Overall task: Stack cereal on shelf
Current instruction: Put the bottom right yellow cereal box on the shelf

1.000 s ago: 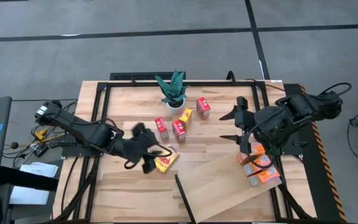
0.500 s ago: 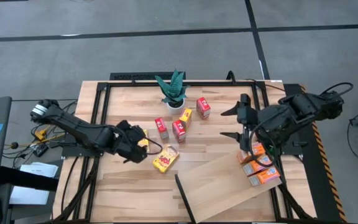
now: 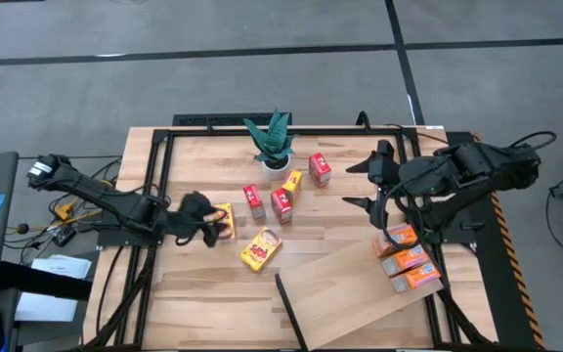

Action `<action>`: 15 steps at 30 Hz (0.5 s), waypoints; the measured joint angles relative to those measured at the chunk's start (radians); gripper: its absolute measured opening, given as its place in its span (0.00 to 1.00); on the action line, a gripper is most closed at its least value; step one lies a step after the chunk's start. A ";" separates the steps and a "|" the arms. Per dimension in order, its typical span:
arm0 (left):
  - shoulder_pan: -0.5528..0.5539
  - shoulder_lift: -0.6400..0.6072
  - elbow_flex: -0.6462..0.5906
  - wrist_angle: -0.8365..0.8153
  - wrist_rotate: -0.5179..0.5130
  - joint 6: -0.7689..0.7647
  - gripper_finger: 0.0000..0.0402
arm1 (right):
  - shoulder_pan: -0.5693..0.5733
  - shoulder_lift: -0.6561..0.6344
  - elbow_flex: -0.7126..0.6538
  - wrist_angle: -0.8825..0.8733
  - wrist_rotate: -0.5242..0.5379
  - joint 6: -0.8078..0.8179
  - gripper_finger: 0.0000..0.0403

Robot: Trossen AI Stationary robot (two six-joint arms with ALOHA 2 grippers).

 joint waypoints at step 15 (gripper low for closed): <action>-0.041 0.485 0.166 0.201 0.100 0.214 0.81 | 0.000 0.023 0.000 -0.007 0.000 0.020 0.82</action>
